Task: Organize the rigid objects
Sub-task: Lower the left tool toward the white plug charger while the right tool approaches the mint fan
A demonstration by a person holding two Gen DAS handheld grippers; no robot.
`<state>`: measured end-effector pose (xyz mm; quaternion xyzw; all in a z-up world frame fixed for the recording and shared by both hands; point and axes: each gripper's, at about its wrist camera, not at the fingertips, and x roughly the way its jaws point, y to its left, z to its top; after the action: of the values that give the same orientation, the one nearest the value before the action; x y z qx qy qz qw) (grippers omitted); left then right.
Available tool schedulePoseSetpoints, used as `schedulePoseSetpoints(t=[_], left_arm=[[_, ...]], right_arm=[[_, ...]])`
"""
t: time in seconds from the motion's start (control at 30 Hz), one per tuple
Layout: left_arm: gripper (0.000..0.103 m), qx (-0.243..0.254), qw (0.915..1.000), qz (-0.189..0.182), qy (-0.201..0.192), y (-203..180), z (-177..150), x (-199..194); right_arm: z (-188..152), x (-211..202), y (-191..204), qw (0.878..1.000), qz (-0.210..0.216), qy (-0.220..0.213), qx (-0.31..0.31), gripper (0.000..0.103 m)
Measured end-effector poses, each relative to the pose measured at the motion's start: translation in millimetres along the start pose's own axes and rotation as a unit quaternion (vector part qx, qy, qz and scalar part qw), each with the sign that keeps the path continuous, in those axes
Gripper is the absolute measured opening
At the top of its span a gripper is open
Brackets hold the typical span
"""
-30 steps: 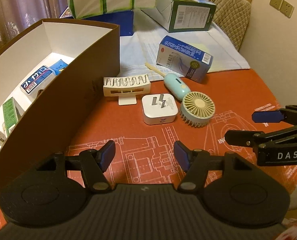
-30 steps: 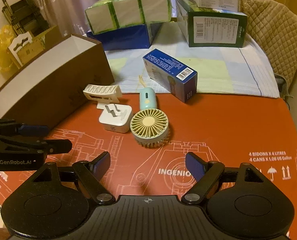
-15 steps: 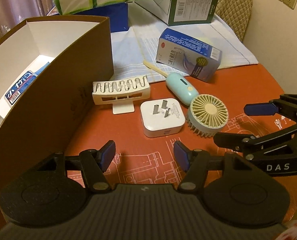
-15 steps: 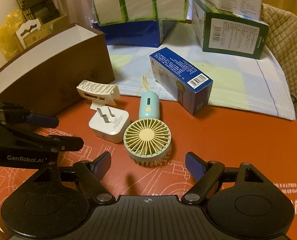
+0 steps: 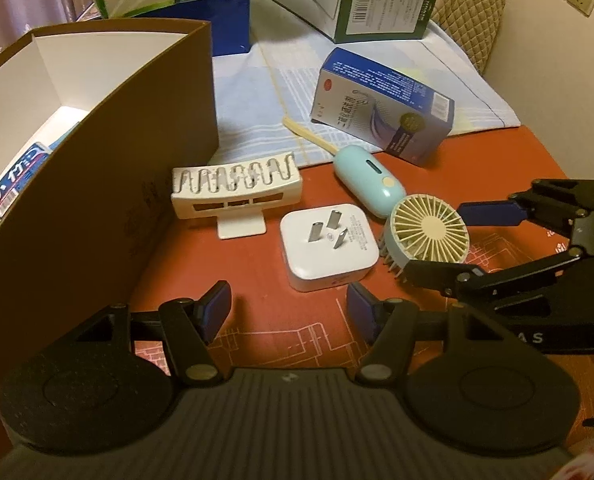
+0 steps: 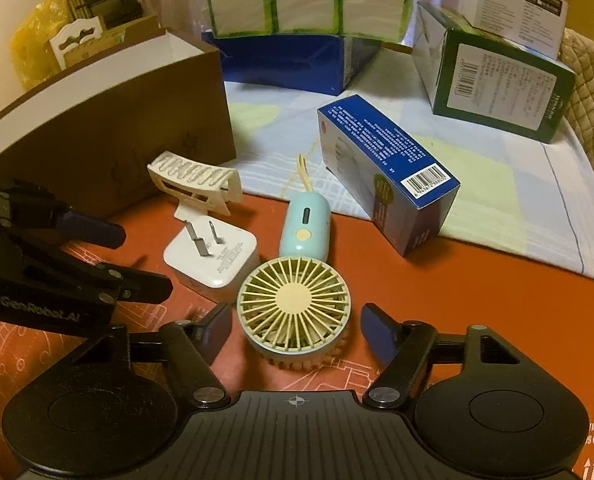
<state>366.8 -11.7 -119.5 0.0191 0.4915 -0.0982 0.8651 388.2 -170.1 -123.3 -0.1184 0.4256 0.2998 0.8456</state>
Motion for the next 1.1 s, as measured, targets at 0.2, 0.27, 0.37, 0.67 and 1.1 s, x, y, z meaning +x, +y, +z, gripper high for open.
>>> schedulePoseSetpoints(t=[0.2,0.27,0.37,0.67,1.1], left_arm=[[0.061,0.008,0.9999,-0.015,0.000,-6,6,7],[0.062,0.013,0.9997,-0.020,-0.001,-10,10,10],[0.065,0.019,0.9995,-0.025,-0.003,-15,14,14],[0.064,0.031,0.9995,-0.007,0.005,-26,25,35],[0.058,0.059,0.9983,0.000,-0.006,-30,14,31]], right_arm=[[-3,0,-4,1.000,0.006,-0.004,-0.012,0.059],[-5,-2,-6,1.000,0.004,-0.003,-0.015,0.059],[-7,-5,-12,1.000,0.004,-0.001,-0.008,0.059],[-11,-8,-14,1.000,0.002,-0.001,0.000,0.059],[-15,-12,-10,1.000,0.004,0.000,0.004,0.059]])
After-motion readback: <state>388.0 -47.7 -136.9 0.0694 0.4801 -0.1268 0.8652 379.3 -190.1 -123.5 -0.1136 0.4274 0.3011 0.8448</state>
